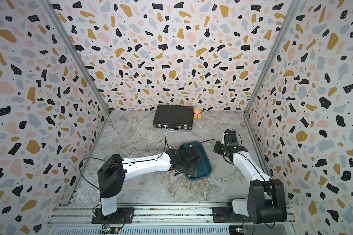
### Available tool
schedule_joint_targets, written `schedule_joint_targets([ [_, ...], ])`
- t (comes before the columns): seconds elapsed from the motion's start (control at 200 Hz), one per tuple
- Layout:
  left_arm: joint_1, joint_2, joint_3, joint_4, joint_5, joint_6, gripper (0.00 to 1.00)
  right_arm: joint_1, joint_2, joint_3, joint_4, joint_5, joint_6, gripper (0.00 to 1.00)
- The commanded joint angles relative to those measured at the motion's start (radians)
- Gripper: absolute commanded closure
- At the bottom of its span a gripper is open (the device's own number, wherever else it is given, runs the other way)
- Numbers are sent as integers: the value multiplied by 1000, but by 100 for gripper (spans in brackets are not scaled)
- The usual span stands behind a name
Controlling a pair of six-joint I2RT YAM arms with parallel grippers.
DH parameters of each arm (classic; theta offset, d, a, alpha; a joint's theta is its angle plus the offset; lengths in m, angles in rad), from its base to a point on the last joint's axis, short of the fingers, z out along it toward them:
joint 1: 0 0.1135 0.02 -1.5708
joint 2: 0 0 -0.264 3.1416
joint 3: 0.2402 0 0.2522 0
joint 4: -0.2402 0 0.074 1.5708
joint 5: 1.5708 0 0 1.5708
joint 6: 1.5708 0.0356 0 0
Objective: Put the usb flash drive into the storage box
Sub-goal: Place the USB flash in the storage box, then reset both arms
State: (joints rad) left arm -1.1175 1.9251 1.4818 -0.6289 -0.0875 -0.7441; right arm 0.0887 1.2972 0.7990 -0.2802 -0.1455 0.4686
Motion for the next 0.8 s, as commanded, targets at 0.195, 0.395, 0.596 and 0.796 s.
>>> schedule_joint_targets([
  [0.195,60,-180,-3,-25,-102,128,43,-9,-48,17,-43,26,-10,61],
  [0.395,271,-573,-371,123,-241,232,41,-9,-62,45,-60,76,-80,53],
  [0.596,383,-882,-677,311,-621,396,25,-9,-65,47,1,185,-168,45],
  [0.796,401,-995,-980,770,-844,628,24,-8,-168,-167,277,339,-254,39],
])
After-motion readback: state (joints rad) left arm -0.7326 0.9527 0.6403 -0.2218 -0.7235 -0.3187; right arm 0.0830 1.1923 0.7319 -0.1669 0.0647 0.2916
